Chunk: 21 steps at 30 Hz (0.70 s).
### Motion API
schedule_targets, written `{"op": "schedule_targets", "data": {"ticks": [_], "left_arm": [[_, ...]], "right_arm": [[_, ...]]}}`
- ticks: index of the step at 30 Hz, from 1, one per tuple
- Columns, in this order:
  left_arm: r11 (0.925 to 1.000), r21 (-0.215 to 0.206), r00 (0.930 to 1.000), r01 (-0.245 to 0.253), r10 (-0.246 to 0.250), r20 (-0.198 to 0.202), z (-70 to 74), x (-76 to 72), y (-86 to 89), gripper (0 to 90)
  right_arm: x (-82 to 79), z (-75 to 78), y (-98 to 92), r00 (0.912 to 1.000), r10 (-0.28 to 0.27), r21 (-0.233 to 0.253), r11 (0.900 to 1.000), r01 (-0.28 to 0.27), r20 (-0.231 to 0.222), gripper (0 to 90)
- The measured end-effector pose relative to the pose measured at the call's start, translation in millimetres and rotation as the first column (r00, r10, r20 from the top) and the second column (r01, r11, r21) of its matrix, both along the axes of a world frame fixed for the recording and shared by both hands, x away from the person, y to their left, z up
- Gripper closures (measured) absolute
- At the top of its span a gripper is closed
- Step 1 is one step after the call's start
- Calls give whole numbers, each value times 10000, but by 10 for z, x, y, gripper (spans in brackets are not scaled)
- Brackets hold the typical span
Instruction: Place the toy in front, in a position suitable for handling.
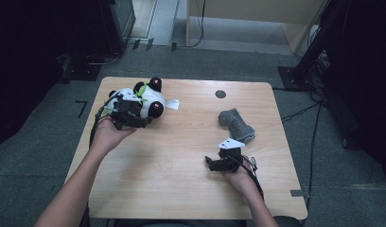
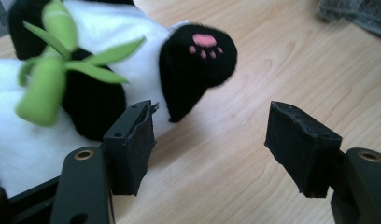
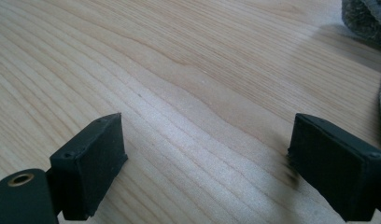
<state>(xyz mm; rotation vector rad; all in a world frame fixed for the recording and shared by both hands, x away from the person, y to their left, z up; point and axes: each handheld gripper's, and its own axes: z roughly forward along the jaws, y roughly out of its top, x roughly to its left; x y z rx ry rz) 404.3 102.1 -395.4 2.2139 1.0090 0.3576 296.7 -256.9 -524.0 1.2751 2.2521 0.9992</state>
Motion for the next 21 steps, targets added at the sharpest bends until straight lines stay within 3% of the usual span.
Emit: {"op": "schedule_targets", "data": {"ticks": [13, 21], "left_arm": [[9985, 168, 9983, -526, 522, 240, 280, 388, 101, 327], [9953, 347, 9954, -905, 893, 338, 269, 603, 149, 322]], "right_arm": [[0, 0, 1, 10000, -5, 8, 10000, 5, 1, 105], [0, 0, 1, 10000, -7, 15, 10000, 7, -2, 105]]}}
